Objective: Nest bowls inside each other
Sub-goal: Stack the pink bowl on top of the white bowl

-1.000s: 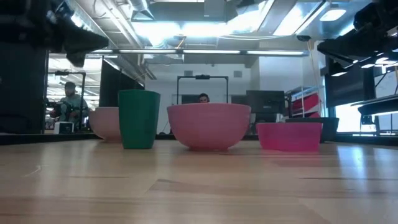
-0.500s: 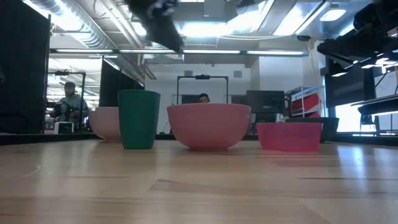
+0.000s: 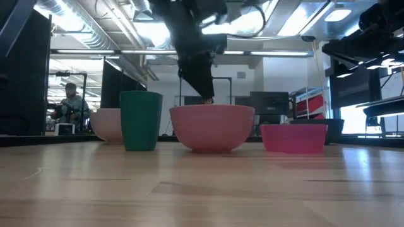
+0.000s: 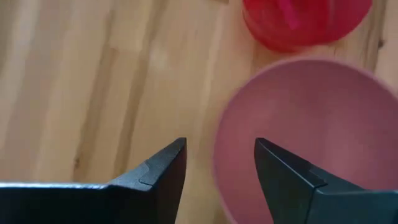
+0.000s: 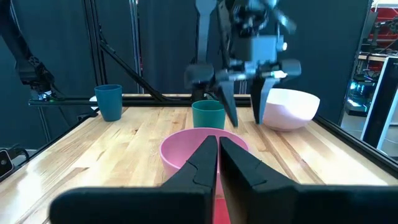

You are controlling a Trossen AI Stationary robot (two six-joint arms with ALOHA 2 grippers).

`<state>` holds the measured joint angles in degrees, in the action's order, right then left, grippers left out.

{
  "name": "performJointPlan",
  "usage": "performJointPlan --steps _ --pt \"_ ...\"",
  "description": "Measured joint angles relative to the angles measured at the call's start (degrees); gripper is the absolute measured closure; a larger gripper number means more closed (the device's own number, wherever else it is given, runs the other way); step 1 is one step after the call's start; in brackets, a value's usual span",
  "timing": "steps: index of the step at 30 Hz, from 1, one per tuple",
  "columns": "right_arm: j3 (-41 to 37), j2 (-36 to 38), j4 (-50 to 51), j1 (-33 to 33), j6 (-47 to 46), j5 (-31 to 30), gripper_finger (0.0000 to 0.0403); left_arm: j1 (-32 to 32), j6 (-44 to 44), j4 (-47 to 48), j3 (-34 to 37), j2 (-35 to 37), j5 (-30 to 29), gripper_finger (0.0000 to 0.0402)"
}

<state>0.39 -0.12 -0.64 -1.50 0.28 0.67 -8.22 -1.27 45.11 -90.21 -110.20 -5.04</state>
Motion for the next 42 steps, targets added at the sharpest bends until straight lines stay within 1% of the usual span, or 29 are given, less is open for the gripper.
performJointPlan --steps 7,13,24,25,29,32,36,38,41,42 --pt "0.0 0.0 0.0 0.0 0.0 0.0 0.0402 0.0 -1.3 2.3 0.0 -3.6 0.8 0.0229" --pt "0.0 0.0 0.0 0.0 0.0 0.0 0.0402 -0.1 -1.8 1.2 0.0 -6.0 1.1 0.0231" --pt "0.0 0.0 0.0 0.0 0.0 0.0 0.0402 -0.3 -1.3 3.0 -2.9 -7.4 1.7 0.0391" --pt "0.0 0.0 0.0 0.0 0.0 0.0 0.0402 -0.4 -1.3 3.5 -3.6 -7.5 2.0 0.0400" --pt "0.0 0.0 0.0 0.0 0.0 0.0 0.0402 -1.3 -1.2 8.1 -10.9 -6.7 3.2 0.0401" --pt "0.0 0.0 0.0 0.0 0.0 0.0 0.0402 -3.9 -0.3 10.6 -14.7 -4.6 3.9 0.0401" --pt "0.0 0.0 0.0 0.0 0.0 0.0 0.0402 -9.0 1.8 18.8 -16.5 -0.8 3.4 0.0401" --pt "0.0 0.0 0.0 0.0 0.0 0.0 0.0402 -12.7 2.6 22.5 -16.6 2.3 2.6 0.0401" --pt "0.0 0.0 0.0 0.0 0.0 0.0 0.0402 -20.0 4.6 30.1 -15.0 6.9 -1.0 0.0401" --pt "0.0 0.0 0.0 0.0 0.0 0.0 0.0402 -22.5 5.2 31.3 -14.1 8.1 -1.4 0.0401"
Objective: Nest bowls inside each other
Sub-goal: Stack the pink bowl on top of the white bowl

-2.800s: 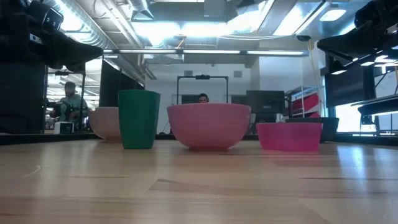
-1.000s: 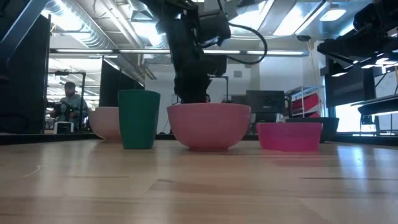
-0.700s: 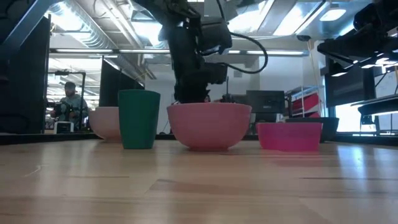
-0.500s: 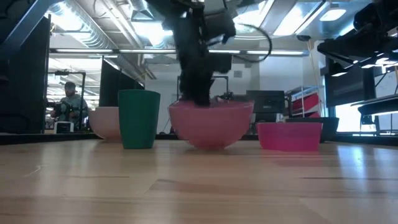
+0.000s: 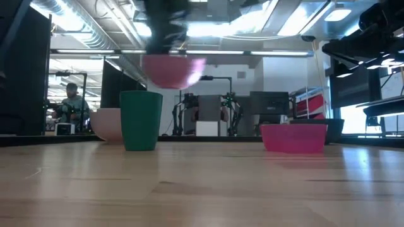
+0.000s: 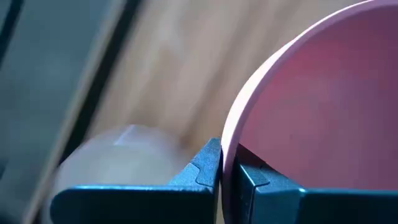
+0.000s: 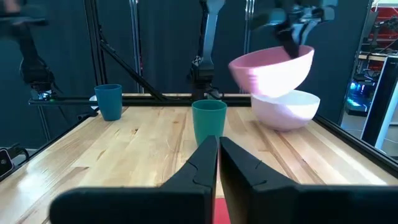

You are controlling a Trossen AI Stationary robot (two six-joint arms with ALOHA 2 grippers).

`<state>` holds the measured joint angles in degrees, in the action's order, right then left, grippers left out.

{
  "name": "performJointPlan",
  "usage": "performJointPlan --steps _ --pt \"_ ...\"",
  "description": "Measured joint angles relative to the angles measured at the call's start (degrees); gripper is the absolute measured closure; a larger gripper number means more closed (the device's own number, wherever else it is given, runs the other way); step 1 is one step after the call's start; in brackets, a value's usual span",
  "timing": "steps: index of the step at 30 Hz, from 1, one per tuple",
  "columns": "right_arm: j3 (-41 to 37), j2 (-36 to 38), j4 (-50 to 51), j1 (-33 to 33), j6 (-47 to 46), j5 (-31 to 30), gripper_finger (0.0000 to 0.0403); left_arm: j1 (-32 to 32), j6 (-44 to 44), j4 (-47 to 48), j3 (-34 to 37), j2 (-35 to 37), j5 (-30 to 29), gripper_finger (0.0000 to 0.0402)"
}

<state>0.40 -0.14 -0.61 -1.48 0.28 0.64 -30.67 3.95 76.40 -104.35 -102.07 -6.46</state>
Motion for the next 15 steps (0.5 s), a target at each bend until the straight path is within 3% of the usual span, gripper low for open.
performJointPlan --steps 12,15 --pt "0.0 0.0 0.0 0.0 0.0 0.0 0.0402 -24.1 1.6 -2.1 13.2 8.5 0.8 0.0402" --pt "0.0 0.0 0.0 0.0 0.0 0.0 0.0402 -26.7 1.5 -4.4 17.3 8.6 1.6 0.0401"
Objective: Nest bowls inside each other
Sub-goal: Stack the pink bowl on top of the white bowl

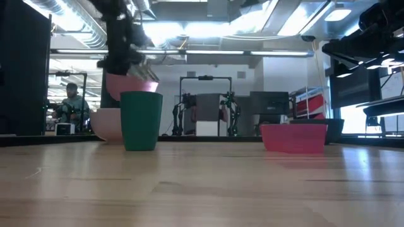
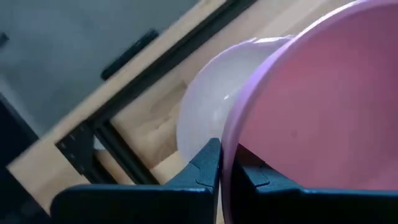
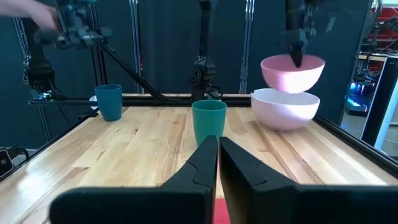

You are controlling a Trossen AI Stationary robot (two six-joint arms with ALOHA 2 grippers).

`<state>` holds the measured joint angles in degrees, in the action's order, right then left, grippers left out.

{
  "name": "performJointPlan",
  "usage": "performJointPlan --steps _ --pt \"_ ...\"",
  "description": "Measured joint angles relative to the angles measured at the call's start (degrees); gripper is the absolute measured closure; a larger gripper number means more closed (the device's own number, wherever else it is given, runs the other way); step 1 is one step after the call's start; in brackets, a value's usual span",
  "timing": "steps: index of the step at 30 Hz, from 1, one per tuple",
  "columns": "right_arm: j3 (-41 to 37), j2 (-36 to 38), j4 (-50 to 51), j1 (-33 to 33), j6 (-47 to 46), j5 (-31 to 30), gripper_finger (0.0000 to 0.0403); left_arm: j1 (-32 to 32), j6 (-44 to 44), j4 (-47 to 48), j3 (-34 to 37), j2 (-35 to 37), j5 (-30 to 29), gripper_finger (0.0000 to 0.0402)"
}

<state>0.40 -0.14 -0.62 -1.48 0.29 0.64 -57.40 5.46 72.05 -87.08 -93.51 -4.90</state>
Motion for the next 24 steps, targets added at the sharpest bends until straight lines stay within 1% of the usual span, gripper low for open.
performJointPlan --steps 6,10,16,24 --pt "0.0 0.0 0.0 0.0 0.0 0.0 0.0402 -2.0 0.8 -4.2 7.5 0.0 0.6 0.0401" --pt "0.0 0.0 0.0 0.0 0.0 0.0 0.0402 -2.5 1.7 -7.6 10.1 0.0 3.1 0.0401" --pt "0.0 0.0 0.0 0.0 0.0 0.0 0.0402 -2.3 3.2 -11.2 13.5 0.0 3.8 0.0400" --pt "0.0 0.0 0.0 0.0 0.0 0.0 0.0402 -2.3 4.8 -11.2 14.6 0.1 3.7 0.0338"
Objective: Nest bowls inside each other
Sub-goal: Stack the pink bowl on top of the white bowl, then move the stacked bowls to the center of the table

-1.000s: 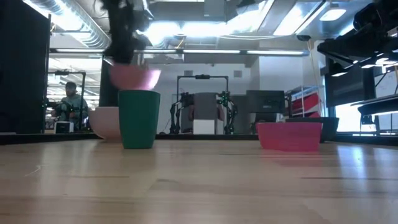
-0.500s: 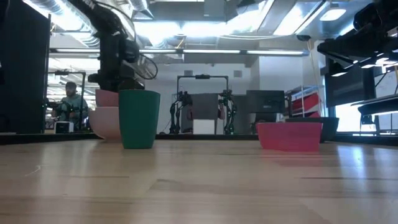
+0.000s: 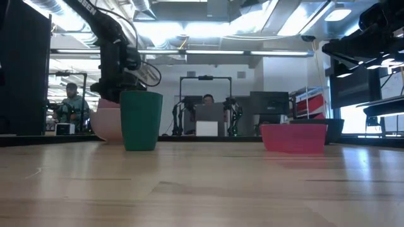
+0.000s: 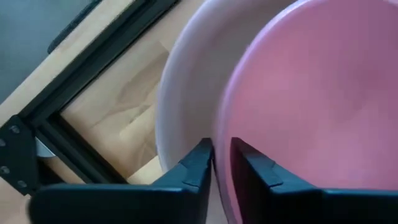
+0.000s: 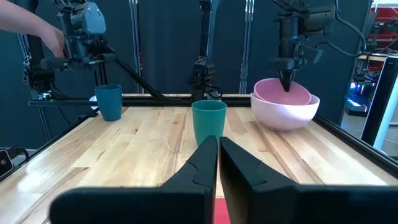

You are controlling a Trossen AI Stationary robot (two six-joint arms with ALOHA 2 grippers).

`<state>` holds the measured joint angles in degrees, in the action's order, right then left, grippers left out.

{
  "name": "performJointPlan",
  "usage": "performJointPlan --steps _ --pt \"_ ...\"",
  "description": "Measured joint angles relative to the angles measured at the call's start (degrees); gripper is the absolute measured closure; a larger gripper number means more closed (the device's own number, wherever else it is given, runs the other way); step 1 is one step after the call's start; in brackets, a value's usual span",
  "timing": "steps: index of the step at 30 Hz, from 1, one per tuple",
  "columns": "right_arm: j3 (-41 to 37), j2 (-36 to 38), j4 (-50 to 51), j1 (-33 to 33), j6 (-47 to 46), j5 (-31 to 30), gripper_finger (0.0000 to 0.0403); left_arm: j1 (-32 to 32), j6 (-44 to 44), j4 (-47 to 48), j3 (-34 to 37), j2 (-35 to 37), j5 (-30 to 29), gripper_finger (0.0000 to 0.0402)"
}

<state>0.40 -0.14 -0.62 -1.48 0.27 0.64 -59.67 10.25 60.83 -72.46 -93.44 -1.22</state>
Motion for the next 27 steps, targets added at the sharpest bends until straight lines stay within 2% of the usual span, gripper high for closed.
performJointPlan --steps 7,13,19,27 --pt "0.0 0.0 0.0 0.0 0.0 0.0 0.0402 0.0 1.5 0.0 0.5 0.2 0.0 0.0276" --pt "0.0 0.0 0.0 0.0 0.0 0.0 0.0402 0.4 1.2 2.0 -2.1 0.3 0.0 0.0235" --pt "0.0 0.0 0.0 0.0 0.0 0.0 0.0402 2.6 1.3 3.3 -6.4 0.5 0.0 0.0229" --pt "0.0 0.0 -0.1 0.0 0.0 0.0 0.0402 10.4 1.3 3.4 -13.1 0.5 0.0 0.0229"
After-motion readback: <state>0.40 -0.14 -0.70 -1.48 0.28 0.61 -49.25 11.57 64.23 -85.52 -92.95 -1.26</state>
